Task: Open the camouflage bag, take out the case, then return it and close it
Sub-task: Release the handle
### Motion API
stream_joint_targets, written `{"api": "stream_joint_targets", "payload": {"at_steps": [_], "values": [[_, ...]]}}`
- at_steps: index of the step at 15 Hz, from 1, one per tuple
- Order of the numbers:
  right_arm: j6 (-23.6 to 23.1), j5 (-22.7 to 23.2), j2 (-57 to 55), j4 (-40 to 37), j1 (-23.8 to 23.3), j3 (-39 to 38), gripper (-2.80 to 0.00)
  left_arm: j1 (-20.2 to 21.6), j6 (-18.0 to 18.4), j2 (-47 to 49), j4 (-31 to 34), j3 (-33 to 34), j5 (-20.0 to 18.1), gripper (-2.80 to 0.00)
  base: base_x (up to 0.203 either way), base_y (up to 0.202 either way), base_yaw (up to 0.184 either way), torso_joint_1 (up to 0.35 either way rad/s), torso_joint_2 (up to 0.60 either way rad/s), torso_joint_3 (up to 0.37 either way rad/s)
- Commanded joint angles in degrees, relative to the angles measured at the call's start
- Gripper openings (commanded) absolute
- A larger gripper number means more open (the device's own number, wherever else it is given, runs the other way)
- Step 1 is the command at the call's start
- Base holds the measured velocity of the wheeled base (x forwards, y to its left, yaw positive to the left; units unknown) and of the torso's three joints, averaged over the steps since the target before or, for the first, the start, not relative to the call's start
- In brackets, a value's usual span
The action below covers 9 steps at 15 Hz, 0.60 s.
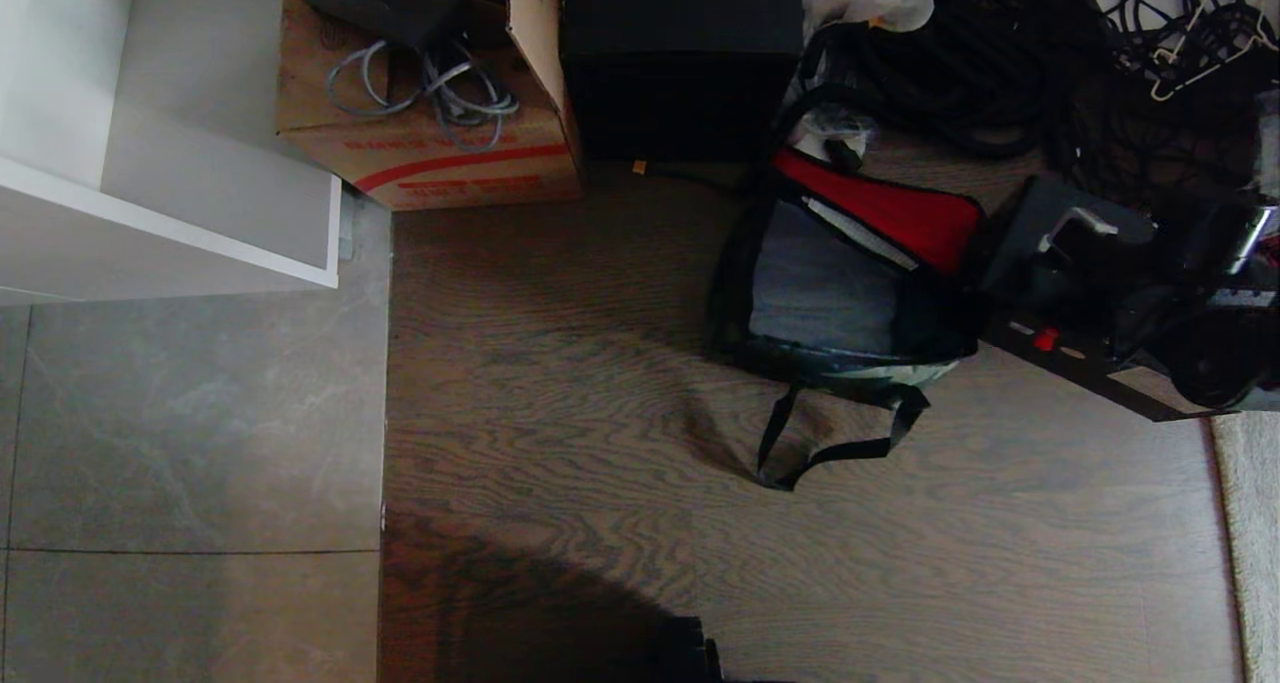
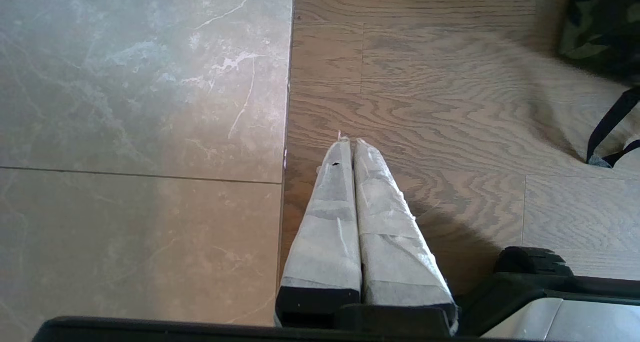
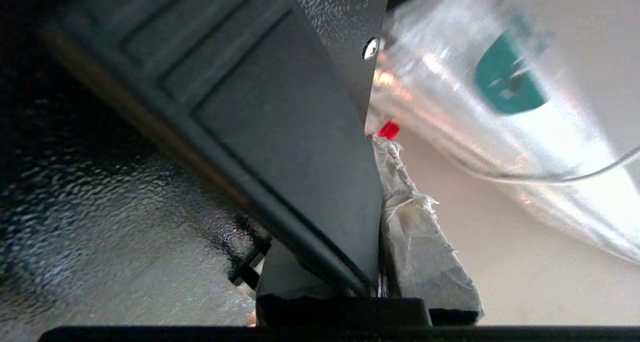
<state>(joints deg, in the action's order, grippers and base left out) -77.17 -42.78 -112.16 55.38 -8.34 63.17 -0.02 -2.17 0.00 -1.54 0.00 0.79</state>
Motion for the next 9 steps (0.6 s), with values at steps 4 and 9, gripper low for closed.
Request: {"api": "stream_joint_targets", "payload": {"at_steps": [4, 9], "values": [[-0.37, -1.21, 4.49, -1.07, 3.33, 0.81, -2.8, -0.02, -0.03, 0.0, -0.04, 0.44, 0.05, -2.8, 0.0, 0.0, 0.0, 0.0, 0.0, 0.0], [2.23, -1.0, 11.72, -11.84, -0.45, 3.2, -2.8, 0.01, -0.03, 0.0, -0.04, 0.44, 0.05, -2.8, 0.0, 0.0, 0.0, 0.0, 0.0, 0.0]]}}
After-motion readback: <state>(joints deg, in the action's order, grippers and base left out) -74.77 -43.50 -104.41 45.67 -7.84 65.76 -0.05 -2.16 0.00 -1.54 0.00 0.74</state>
